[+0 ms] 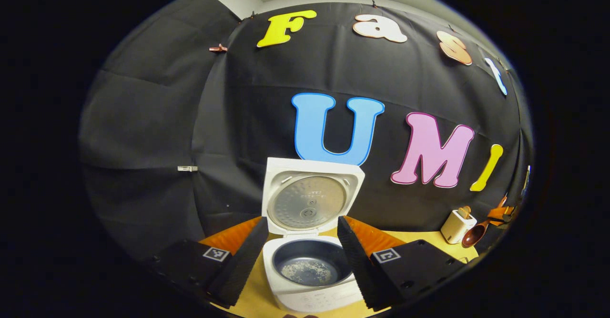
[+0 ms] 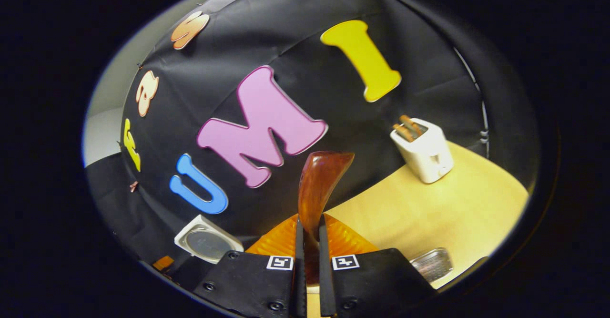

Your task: Close the left gripper, press the button to open the rice cooker; take a wooden spoon from the chopstick holder with the right hand, scoop a spoonful of rice and pour it into the rice cooker, then put the wooden spoon back into the chopstick holder.

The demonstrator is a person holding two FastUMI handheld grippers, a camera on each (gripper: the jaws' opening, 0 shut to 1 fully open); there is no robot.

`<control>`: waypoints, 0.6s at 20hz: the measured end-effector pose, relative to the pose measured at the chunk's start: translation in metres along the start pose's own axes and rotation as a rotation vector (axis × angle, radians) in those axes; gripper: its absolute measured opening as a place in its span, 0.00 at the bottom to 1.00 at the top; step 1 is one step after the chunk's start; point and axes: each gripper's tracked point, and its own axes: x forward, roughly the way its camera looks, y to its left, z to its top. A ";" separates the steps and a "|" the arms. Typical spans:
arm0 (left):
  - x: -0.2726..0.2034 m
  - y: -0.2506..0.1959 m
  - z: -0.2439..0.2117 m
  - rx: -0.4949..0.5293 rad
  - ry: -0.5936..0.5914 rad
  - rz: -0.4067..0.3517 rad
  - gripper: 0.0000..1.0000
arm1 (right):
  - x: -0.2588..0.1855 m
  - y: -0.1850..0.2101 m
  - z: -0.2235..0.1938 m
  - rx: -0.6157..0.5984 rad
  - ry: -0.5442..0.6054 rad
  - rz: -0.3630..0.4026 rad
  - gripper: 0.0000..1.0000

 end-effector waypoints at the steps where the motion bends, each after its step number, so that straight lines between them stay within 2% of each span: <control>1: 0.001 -0.003 0.000 -0.005 0.003 -0.005 0.93 | -0.008 -0.016 0.003 -0.007 -0.008 -0.028 0.15; 7: 0.003 -0.023 0.000 0.024 0.009 -0.033 0.93 | -0.034 -0.085 -0.007 -0.058 0.003 -0.158 0.15; 12: 0.003 -0.033 0.002 0.038 0.009 -0.050 0.93 | -0.032 -0.114 -0.032 -0.132 0.054 -0.220 0.14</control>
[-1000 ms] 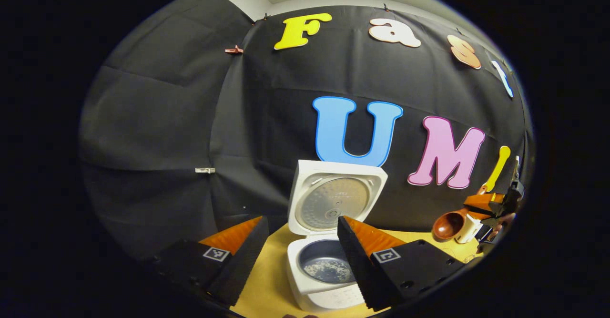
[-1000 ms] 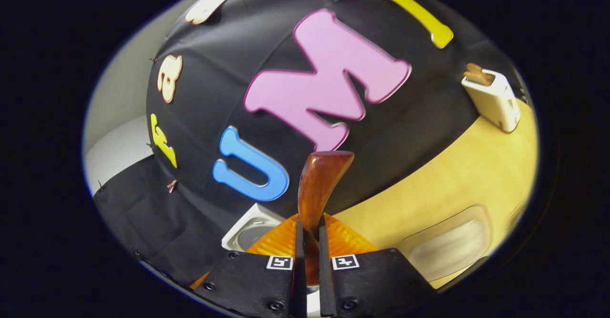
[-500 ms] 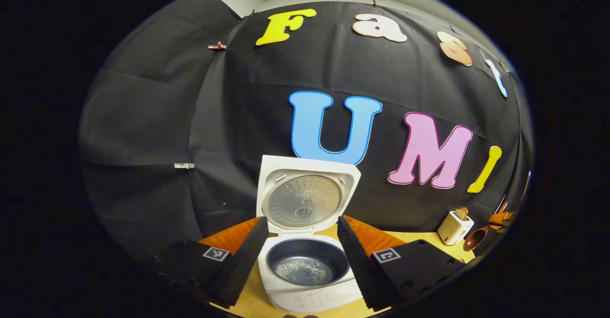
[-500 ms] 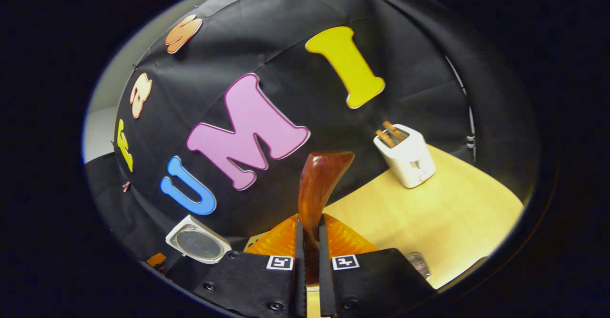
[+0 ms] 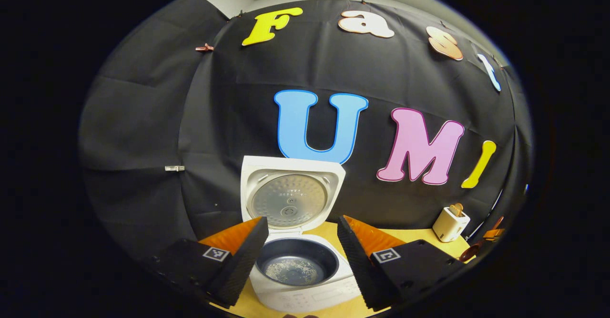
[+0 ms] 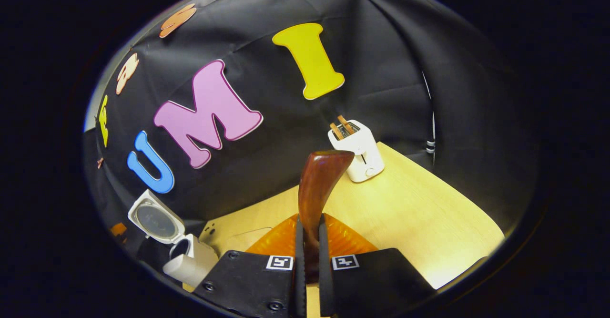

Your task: Close the left gripper, press the button to open the rice cooker; take a wooden spoon from the chopstick holder with the right hand, scoop a spoonful of rice and pour it into the rice cooker, then put the wooden spoon back into the chopstick holder.

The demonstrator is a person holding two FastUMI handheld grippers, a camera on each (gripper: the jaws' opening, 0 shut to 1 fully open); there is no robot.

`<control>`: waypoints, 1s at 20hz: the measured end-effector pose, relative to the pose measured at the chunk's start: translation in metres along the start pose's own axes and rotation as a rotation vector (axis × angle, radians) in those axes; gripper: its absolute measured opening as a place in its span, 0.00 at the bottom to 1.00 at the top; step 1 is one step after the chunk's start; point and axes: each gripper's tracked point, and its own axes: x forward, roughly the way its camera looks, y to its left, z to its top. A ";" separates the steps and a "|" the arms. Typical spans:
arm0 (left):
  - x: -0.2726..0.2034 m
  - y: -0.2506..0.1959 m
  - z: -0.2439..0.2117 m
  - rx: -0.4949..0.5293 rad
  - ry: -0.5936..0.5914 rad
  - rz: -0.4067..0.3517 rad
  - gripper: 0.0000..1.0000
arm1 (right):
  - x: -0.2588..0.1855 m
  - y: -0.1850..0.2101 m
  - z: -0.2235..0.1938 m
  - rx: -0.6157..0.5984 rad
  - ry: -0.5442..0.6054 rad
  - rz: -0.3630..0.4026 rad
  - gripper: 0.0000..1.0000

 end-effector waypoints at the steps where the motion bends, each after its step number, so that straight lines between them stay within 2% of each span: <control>1: -0.001 0.000 0.001 0.004 -0.002 0.000 0.93 | 0.003 -0.001 -0.005 -0.005 0.003 -0.018 0.15; 15: -0.007 0.013 0.001 -0.002 0.005 0.021 0.93 | 0.041 -0.028 -0.078 -0.120 0.176 -0.138 0.16; 19: -0.005 0.012 -0.001 -0.015 0.009 0.021 0.93 | 0.039 -0.023 -0.070 -0.078 0.170 -0.123 0.17; 20: -0.004 0.011 -0.002 -0.016 0.008 0.018 0.93 | 0.039 -0.028 -0.069 -0.072 0.168 -0.135 0.24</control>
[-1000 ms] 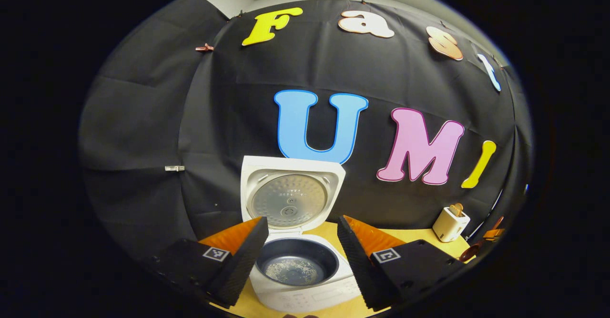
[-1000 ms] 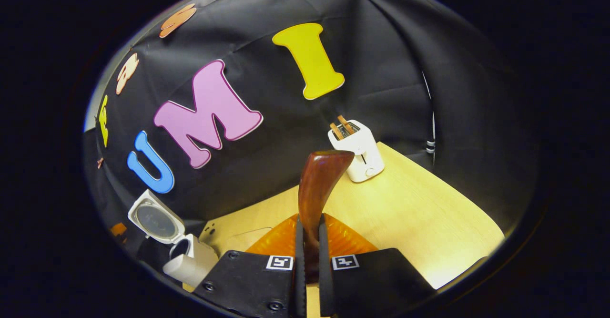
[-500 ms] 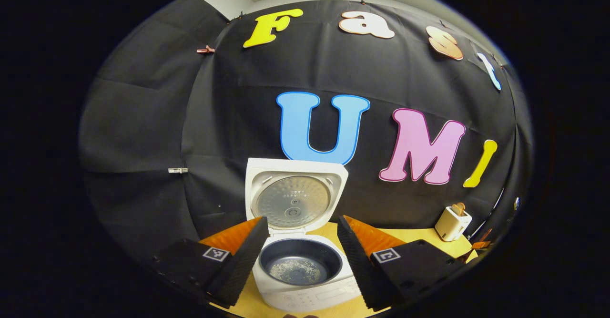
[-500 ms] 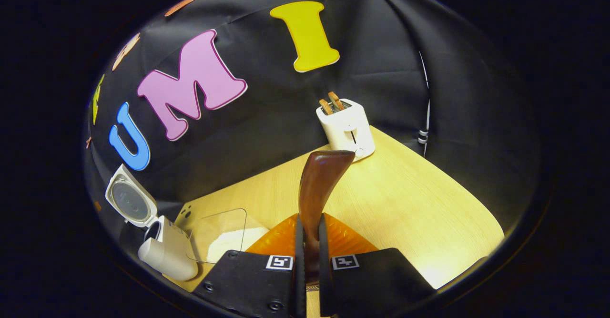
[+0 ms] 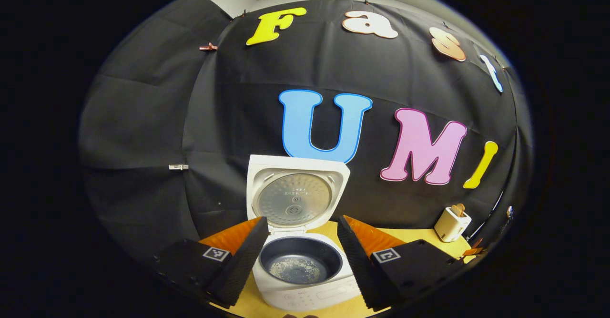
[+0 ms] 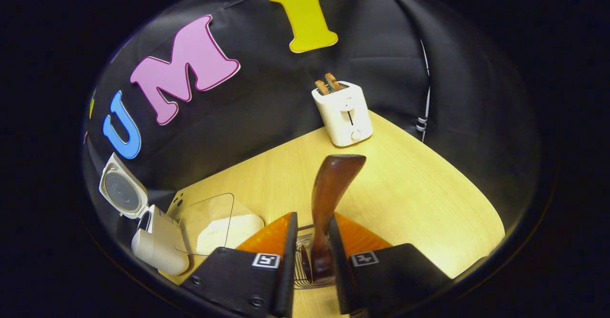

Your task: Close the left gripper, press the button to open the rice cooker; take a wooden spoon from the chopstick holder with the right hand, scoop a spoonful of rice and pour it into the rice cooker, then put the wooden spoon back into the chopstick holder.

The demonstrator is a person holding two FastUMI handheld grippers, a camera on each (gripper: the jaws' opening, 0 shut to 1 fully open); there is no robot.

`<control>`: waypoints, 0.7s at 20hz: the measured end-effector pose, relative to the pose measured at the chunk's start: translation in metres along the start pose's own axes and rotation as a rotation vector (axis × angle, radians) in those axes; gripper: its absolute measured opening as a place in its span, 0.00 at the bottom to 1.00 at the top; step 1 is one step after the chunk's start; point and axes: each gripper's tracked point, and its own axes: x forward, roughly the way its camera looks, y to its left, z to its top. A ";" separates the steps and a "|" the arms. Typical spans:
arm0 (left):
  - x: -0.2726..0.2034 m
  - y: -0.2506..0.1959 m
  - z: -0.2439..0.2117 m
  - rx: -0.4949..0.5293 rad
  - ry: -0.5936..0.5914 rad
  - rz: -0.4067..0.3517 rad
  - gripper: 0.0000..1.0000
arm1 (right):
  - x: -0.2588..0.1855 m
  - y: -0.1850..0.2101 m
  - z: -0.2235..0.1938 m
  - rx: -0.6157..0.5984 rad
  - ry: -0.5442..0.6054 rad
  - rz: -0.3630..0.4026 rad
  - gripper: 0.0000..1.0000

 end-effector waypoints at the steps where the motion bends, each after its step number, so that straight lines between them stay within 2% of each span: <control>1: 0.000 -0.002 0.000 0.000 0.000 -0.002 0.93 | -0.001 -0.003 0.000 0.007 0.002 -0.001 0.54; 3: 0.002 -0.005 0.002 0.006 -0.005 -0.010 0.93 | -0.007 -0.006 0.000 0.016 -0.002 -0.009 0.60; 4: 0.003 -0.007 0.002 0.010 -0.008 -0.013 0.93 | -0.011 -0.009 0.001 0.021 -0.004 -0.012 0.66; 5: 0.005 -0.009 0.005 0.013 -0.013 -0.017 0.93 | -0.016 -0.011 0.000 0.027 -0.006 -0.013 0.65; 6: 0.007 -0.011 0.007 0.016 -0.017 -0.021 0.93 | -0.021 -0.013 0.001 0.030 -0.013 -0.016 0.84; 7: 0.009 -0.012 0.009 0.019 -0.023 -0.025 0.93 | -0.025 -0.014 0.001 0.032 -0.016 -0.016 0.88; 9: 0.014 -0.017 0.016 0.022 -0.036 -0.035 0.93 | -0.036 -0.016 0.006 0.039 -0.032 -0.015 0.89; 11: 0.022 -0.019 0.027 0.033 -0.056 -0.040 0.93 | -0.049 -0.013 0.017 0.055 -0.064 -0.005 0.98; 14: 0.039 -0.019 0.046 0.049 -0.093 -0.049 0.93 | -0.066 -0.015 0.037 0.069 -0.126 -0.015 0.98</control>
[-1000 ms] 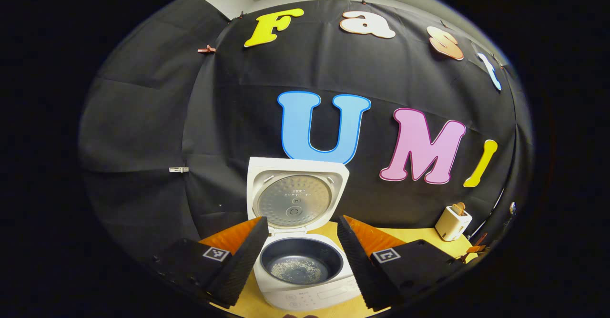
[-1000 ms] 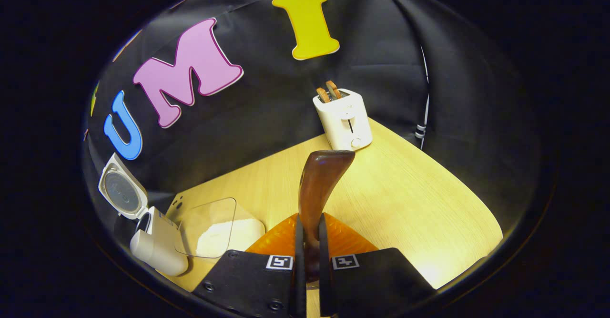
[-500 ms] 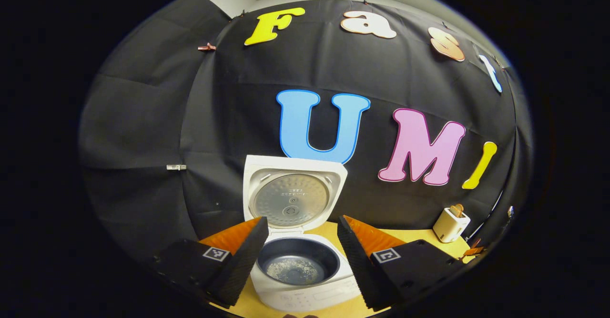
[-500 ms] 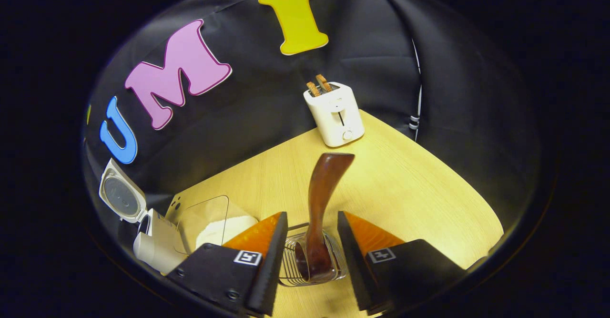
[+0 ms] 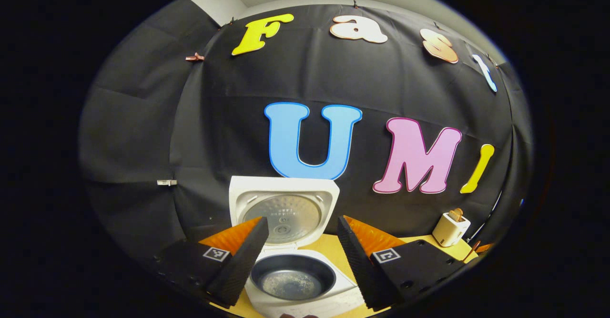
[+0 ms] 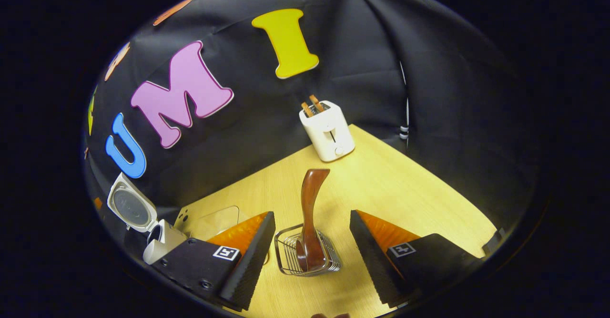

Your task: Close the left gripper, press the button to open the rice cooker; take a wooden spoon from the chopstick holder with the right hand, scoop a spoonful of rice and pour it into the rice cooker, then put the wooden spoon back into the chopstick holder.

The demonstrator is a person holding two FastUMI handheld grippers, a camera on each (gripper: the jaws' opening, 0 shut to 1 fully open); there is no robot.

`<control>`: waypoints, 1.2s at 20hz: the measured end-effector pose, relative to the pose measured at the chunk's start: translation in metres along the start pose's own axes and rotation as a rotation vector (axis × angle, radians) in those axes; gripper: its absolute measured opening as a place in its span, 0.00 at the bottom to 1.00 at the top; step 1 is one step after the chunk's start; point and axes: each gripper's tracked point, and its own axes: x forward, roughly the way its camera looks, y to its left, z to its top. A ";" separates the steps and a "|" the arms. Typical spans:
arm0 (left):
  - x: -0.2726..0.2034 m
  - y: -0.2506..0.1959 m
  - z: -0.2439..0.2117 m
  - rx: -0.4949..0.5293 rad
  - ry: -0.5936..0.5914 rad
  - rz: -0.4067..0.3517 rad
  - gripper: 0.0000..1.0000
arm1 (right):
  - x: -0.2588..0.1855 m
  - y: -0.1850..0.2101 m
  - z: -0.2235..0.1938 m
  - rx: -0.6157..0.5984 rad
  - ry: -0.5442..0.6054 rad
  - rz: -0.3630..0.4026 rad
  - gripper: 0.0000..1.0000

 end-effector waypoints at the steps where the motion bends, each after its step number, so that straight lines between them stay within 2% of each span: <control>1: 0.008 0.002 0.008 0.004 -0.014 0.001 0.93 | -0.005 0.003 0.007 0.002 -0.018 0.003 0.98; 6: 0.069 0.017 0.047 0.041 -0.059 0.031 0.93 | -0.025 0.012 0.026 -0.054 -0.062 0.015 0.98; 11: 0.124 0.027 0.082 0.120 -0.124 0.079 0.93 | -0.041 0.010 0.030 -0.147 -0.075 -0.013 0.98; 14: 0.154 0.036 0.072 0.122 -0.082 0.122 0.93 | -0.048 0.014 0.031 -0.160 -0.080 -0.009 0.98; 20: 0.192 0.050 0.015 0.168 0.101 0.163 0.93 | -0.057 0.010 0.036 -0.167 -0.084 -0.013 0.98; 24: 0.183 0.049 0.007 0.134 0.128 0.159 0.93 | -0.058 0.013 0.037 -0.147 -0.086 -0.001 0.97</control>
